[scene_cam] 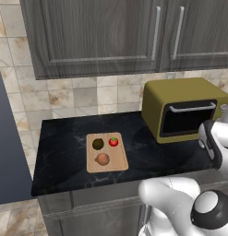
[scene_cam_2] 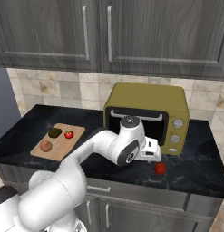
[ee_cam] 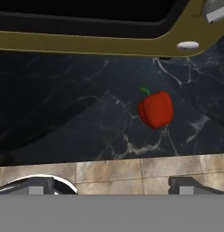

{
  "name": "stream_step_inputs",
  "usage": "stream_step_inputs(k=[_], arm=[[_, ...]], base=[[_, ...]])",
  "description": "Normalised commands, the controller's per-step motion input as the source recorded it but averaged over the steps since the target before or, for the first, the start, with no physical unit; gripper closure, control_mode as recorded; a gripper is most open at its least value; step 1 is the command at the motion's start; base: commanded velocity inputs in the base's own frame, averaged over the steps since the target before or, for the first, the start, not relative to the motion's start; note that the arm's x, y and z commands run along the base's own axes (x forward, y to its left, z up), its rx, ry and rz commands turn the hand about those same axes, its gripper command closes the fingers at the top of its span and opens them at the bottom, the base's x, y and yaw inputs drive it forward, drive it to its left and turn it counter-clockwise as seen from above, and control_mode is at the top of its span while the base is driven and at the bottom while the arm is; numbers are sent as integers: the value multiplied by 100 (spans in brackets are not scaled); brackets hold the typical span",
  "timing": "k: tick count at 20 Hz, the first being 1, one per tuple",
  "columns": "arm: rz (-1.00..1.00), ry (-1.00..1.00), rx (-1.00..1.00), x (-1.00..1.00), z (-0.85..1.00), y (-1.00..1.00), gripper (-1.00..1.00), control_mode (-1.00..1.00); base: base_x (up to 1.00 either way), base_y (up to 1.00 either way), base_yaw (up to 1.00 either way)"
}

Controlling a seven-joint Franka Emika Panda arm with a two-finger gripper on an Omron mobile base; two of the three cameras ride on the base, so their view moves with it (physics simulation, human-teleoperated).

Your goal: Place the avocado, onion, tomato, and bell pepper on the cutting board.

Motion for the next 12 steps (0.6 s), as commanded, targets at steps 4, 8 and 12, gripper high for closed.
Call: stream_step_inputs(k=[4, 8, 12], arm=[[0, 0, 0, 20, 0, -20, -100, -100], [0, 0, 0, 17, -8, -26, -100, -100], [0, 3, 0, 24, -11, -32, -100, -100]], base=[[0, 0, 0], [0, 0, 0], [0, 0, 0]])
